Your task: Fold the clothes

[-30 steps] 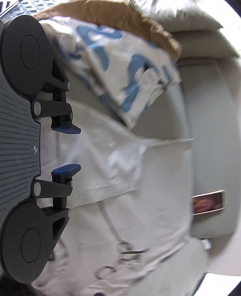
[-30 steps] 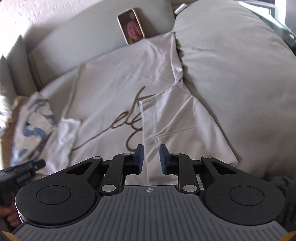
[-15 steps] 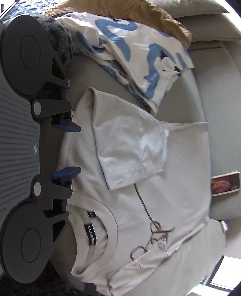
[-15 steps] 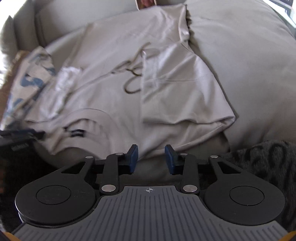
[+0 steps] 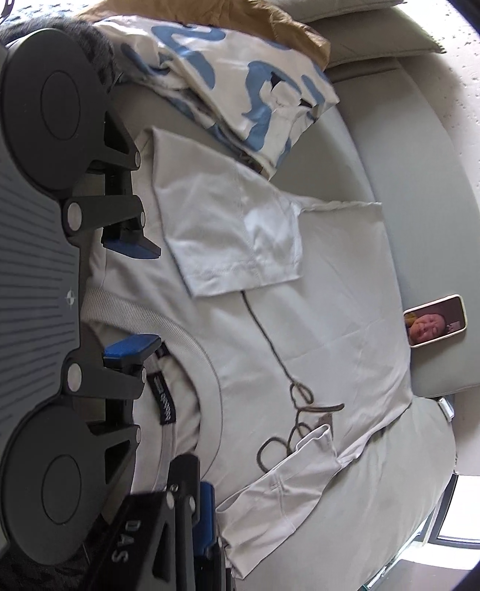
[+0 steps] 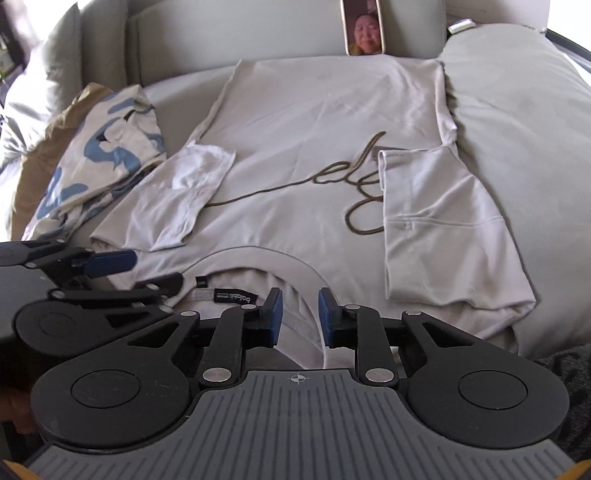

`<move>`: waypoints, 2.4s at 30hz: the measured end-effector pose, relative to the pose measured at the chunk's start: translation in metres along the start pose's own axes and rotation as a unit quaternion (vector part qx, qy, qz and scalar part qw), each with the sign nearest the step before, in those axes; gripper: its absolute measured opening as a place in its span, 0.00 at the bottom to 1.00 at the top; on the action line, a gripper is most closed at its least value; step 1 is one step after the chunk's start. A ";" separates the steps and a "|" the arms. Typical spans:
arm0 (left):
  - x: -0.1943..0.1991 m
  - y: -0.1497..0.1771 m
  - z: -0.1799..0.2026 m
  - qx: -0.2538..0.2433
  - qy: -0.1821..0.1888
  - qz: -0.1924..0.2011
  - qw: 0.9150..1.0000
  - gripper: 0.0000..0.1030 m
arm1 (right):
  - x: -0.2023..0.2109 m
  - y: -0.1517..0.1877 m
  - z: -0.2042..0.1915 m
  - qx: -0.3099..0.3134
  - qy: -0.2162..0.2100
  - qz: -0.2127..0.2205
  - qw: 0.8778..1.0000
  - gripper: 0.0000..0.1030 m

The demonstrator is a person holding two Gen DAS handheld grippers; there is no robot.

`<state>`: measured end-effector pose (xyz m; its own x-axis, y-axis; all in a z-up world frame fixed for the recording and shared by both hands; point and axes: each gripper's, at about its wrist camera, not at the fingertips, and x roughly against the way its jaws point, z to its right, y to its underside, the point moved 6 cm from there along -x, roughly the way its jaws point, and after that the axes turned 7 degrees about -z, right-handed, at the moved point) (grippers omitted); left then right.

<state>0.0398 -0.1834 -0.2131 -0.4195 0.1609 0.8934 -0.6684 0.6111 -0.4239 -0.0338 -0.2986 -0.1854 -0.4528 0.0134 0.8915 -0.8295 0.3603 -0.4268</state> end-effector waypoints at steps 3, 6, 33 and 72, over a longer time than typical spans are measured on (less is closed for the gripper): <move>-0.005 0.001 0.001 0.008 0.009 -0.010 1.000 0.44 | -0.008 -0.001 0.002 -0.007 0.007 -0.003 1.000 0.25; -0.010 0.003 0.002 0.016 0.017 -0.020 1.000 0.44 | -0.020 0.002 0.006 -0.012 0.011 -0.015 1.000 0.25; 0.105 -0.108 -0.122 0.128 0.091 0.122 0.980 0.53 | 0.138 -0.092 0.027 -0.038 -0.061 0.104 0.992 0.45; -0.234 -0.358 -0.208 0.237 0.132 0.040 0.962 0.56 | -0.178 -0.365 0.273 -0.286 -0.036 0.050 0.956 0.29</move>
<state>0.5048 -0.2789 -0.2393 -0.3532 0.4214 0.8353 -0.8718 0.1758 -0.4573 0.2602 -0.6869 -0.2298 -0.5587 0.0169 0.8292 -0.4757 0.8125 -0.3370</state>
